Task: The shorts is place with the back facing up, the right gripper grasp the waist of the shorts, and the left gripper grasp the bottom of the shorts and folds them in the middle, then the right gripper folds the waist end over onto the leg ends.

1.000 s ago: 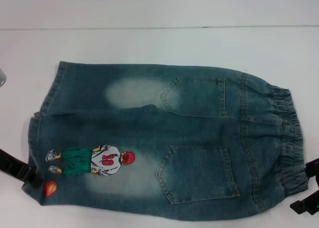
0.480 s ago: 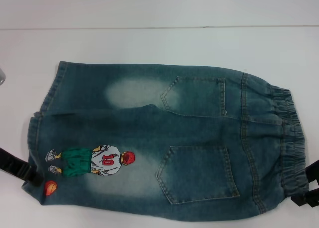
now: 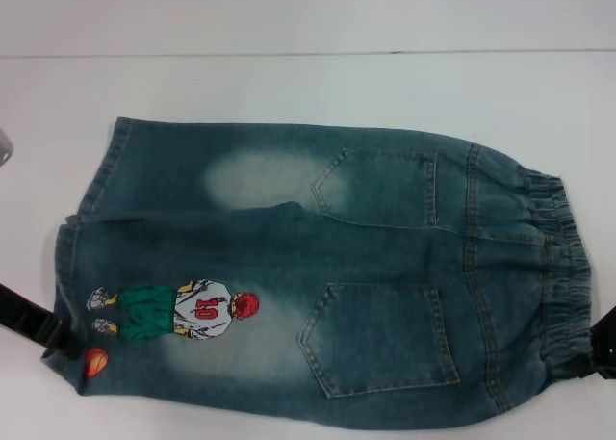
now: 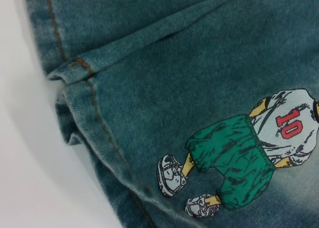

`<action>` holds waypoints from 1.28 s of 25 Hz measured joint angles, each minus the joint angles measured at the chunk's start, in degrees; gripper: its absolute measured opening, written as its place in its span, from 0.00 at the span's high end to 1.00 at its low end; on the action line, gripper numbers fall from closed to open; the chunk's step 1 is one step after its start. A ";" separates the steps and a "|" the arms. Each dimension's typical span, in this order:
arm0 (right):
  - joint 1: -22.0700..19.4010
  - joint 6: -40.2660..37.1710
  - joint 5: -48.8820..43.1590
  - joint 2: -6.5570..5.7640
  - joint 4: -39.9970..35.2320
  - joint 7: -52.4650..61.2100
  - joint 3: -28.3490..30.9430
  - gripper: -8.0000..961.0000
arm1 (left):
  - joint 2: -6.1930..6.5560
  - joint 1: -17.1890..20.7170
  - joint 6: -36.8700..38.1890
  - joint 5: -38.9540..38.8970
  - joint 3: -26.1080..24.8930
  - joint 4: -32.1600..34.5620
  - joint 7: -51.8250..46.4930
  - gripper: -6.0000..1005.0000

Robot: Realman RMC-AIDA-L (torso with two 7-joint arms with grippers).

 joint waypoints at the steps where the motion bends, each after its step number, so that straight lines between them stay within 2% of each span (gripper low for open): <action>1: 0.01 0.15 0.03 0.00 -0.05 -0.02 0.01 0.80 | 0.02 0.01 -0.01 0.00 0.02 -0.07 0.11 0.91; 4: -0.02 0.70 0.52 0.00 -0.15 -0.36 0.08 0.91 | -0.16 0.08 -0.23 -0.14 0.01 0.08 0.98 0.91; 7: -0.33 1.17 2.41 -0.02 -0.31 -1.76 1.09 0.93 | -0.41 0.49 -1.51 -2.22 -0.32 0.49 1.97 0.91; 9: -0.70 1.25 4.33 -0.29 -0.38 -3.07 2.74 0.94 | -0.14 0.71 -2.78 -4.93 -0.58 0.34 2.27 0.91; 15: -0.84 2.31 10.24 -0.83 -0.69 -4.64 6.45 0.94 | 0.50 -0.04 -5.91 -8.04 -3.96 0.71 3.08 0.91; 20: -0.57 6.90 13.90 -0.85 -1.23 -4.20 7.95 0.93 | 1.46 -0.34 -10.75 -11.14 -5.83 0.38 3.90 0.90; 32: 0.16 20.69 18.51 -0.19 -0.74 -1.73 9.64 0.93 | 0.95 -1.03 -27.69 -16.11 -5.52 -3.88 6.83 0.90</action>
